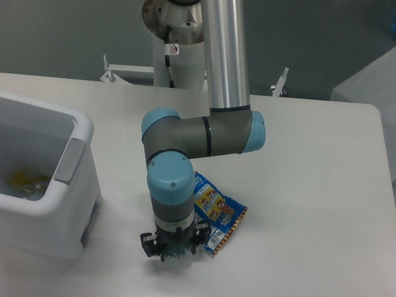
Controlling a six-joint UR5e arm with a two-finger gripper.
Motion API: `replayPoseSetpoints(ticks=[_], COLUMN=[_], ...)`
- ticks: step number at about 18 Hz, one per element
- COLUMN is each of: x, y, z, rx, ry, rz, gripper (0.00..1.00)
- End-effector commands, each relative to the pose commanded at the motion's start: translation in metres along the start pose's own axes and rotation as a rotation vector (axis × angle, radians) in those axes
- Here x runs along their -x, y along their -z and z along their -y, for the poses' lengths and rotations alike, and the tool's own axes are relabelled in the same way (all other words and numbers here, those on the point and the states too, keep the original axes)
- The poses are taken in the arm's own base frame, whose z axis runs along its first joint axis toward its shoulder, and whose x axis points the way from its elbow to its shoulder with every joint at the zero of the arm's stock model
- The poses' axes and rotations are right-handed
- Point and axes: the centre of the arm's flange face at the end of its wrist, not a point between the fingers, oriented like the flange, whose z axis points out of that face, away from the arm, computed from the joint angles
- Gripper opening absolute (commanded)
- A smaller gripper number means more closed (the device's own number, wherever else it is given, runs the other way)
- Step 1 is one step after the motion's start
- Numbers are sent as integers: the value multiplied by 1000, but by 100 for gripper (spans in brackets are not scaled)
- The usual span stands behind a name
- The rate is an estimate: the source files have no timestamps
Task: Place the trash in the trash can
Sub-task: 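Close the gripper on the clear bottle beside the snack bag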
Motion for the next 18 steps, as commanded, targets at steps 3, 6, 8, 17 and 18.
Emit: replayPoseSetpoints(ticks=[3,6,8,17,18], x=[0,0,0,0,0], y=[4,7,7,9,11], z=[1,1,1,2,3], rx=[-8,-11,-11,-15,-18], ry=[-4,-6,-7,-7,-7], rz=[-2,-4,-2,-2,-3], gripper=[67,67,67,61,61])
